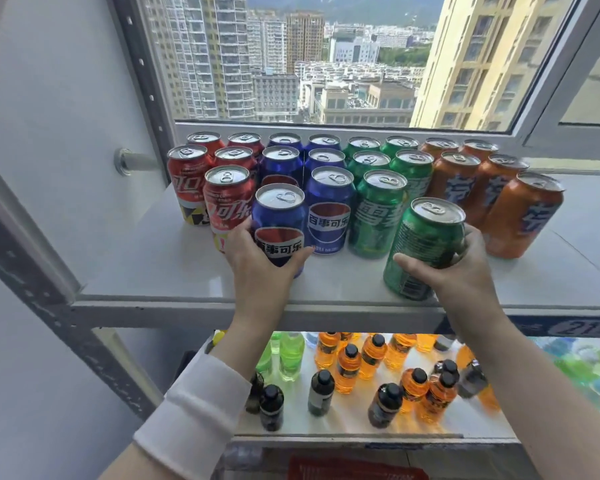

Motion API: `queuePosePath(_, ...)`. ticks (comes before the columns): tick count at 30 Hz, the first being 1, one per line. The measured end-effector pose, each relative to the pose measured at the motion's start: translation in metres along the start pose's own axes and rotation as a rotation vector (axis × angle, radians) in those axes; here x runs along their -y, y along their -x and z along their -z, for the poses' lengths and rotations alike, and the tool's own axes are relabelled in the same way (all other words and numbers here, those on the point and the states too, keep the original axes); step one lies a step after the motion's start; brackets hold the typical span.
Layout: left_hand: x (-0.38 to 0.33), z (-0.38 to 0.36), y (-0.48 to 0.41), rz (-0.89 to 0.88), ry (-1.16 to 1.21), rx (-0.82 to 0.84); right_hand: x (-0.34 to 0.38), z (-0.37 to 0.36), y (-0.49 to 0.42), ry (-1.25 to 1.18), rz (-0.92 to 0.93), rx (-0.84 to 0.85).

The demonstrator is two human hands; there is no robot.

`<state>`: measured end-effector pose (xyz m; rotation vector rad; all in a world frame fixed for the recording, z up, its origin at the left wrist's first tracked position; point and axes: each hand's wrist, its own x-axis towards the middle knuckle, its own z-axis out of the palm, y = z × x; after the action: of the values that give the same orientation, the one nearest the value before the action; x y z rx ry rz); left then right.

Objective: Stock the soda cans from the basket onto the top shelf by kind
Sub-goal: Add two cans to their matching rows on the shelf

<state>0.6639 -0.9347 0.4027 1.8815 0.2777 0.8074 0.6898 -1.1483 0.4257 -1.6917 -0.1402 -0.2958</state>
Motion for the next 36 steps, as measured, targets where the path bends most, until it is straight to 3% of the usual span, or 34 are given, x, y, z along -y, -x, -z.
queuePosePath(5,-0.007,0.011,-0.005,-0.127,-0.182,0.009,-0.003,-0.003,-0.004,0.097,0.072,0.000)
queuePosePath(9,-0.026,0.036,-0.018,-0.312,-0.268,0.045,0.002,0.005,-0.009,0.147,0.020,0.103)
queuePosePath(12,-0.050,0.058,-0.045,-0.484,-0.488,0.259,0.021,0.023,-0.017,0.241,0.028,0.220)
queuePosePath(16,-0.070,0.064,-0.073,-0.473,-0.799,0.670,0.054,0.043,-0.037,0.590,0.197,0.478)
queuePosePath(20,-0.078,0.058,-0.083,-0.428,-0.801,0.770,0.069,0.041,-0.050,0.802,0.253,0.683)
queuePosePath(36,-0.079,0.038,-0.102,-0.450,-0.902,0.716,0.072,0.026,-0.084,1.054,0.148,0.311)
